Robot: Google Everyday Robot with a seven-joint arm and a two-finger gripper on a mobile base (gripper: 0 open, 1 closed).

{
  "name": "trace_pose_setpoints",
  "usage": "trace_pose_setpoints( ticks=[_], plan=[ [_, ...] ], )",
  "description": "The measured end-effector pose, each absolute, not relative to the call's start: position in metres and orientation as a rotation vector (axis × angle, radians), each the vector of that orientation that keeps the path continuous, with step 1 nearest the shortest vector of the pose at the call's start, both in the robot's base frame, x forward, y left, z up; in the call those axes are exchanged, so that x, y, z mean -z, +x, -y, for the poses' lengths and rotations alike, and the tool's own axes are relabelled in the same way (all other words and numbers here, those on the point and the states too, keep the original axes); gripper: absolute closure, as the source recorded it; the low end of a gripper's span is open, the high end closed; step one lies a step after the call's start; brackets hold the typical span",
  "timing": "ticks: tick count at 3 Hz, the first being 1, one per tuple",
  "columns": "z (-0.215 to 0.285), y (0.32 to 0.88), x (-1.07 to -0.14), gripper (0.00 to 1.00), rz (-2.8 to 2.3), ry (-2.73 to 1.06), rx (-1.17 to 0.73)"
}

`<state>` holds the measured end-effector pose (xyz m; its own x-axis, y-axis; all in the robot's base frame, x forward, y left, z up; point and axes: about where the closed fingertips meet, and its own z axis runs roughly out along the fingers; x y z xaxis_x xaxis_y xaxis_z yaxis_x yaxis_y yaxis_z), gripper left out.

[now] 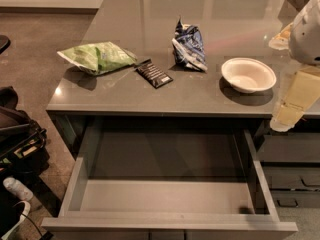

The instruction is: Place rxbar chocolate into top drawer

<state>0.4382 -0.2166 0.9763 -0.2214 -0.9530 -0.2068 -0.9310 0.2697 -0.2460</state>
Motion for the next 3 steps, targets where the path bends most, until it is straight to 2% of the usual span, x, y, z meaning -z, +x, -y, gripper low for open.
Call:
trace_pose_setpoints(
  ticks=[2,3],
  plan=[
    [0.208,0.445,-0.973,0.00,-2.173,-1.726,0.066],
    [0.174,0.470,-0.966,0.00,-2.036,-1.741,-0.069]
  ],
)
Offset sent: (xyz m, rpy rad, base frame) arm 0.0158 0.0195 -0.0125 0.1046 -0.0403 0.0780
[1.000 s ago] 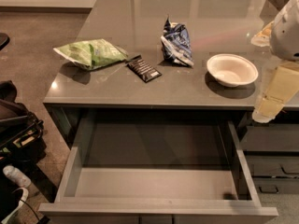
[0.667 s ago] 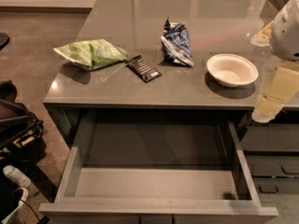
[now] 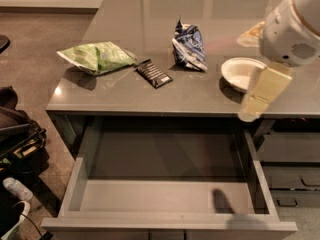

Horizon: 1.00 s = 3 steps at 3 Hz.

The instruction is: Place rxbar chocolate into top drawer

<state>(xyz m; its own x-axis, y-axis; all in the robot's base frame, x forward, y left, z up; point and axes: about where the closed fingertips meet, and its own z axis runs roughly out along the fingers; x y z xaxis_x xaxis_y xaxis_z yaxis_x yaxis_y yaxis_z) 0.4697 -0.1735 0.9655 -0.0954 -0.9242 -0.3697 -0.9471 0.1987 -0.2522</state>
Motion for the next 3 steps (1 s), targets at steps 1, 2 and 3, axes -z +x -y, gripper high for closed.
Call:
trace_pose_setpoints(
  ticks=[1,2,3],
  plan=[
    [0.120,0.504,-0.953,0.00,-1.921,-1.801,-0.296],
    [0.066,0.540,-0.938,0.00,-1.832,-1.923,-0.469],
    [0.053,0.548,-0.939,0.00,-1.802,-1.940,-0.481]
  ],
)
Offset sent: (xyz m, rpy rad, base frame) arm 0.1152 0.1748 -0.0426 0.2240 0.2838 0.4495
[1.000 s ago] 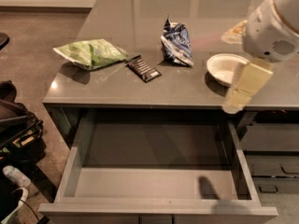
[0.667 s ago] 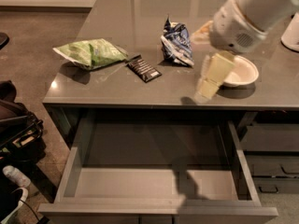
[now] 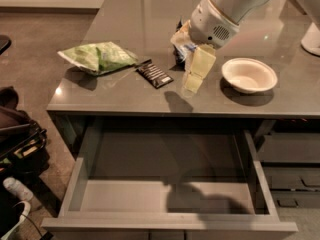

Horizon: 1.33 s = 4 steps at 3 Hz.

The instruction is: Place rxbar chocolate into top drawer

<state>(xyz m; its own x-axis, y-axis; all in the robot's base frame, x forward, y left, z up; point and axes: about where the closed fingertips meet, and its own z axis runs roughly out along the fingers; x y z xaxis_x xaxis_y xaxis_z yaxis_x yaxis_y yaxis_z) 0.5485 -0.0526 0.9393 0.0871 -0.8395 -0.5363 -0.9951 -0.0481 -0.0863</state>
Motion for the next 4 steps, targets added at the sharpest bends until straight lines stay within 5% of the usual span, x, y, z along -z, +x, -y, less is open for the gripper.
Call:
trace_pose_setpoints(
  ticks=[4],
  plan=[
    [0.061,0.616,-0.915,0.00,-1.860,-2.072,-0.253]
  ],
)
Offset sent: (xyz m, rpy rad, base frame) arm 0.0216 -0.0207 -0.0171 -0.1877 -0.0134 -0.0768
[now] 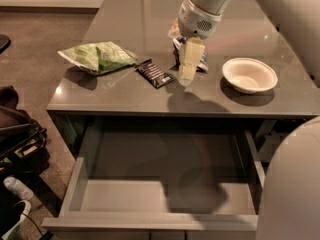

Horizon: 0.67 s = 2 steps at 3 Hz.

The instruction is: Place rxbar chocolate into top drawer

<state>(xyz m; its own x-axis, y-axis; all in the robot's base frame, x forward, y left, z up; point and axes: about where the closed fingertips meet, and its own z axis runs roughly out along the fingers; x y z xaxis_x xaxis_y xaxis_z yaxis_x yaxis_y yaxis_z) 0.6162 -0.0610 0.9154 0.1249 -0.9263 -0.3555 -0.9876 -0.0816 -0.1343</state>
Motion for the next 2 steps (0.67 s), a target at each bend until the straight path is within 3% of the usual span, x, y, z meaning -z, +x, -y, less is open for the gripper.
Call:
trace_pose_setpoints(
  ticks=[2],
  plan=[
    [0.0563,0.6236,-0.9123,0.00,-1.842,-2.006,-0.283]
  ],
)
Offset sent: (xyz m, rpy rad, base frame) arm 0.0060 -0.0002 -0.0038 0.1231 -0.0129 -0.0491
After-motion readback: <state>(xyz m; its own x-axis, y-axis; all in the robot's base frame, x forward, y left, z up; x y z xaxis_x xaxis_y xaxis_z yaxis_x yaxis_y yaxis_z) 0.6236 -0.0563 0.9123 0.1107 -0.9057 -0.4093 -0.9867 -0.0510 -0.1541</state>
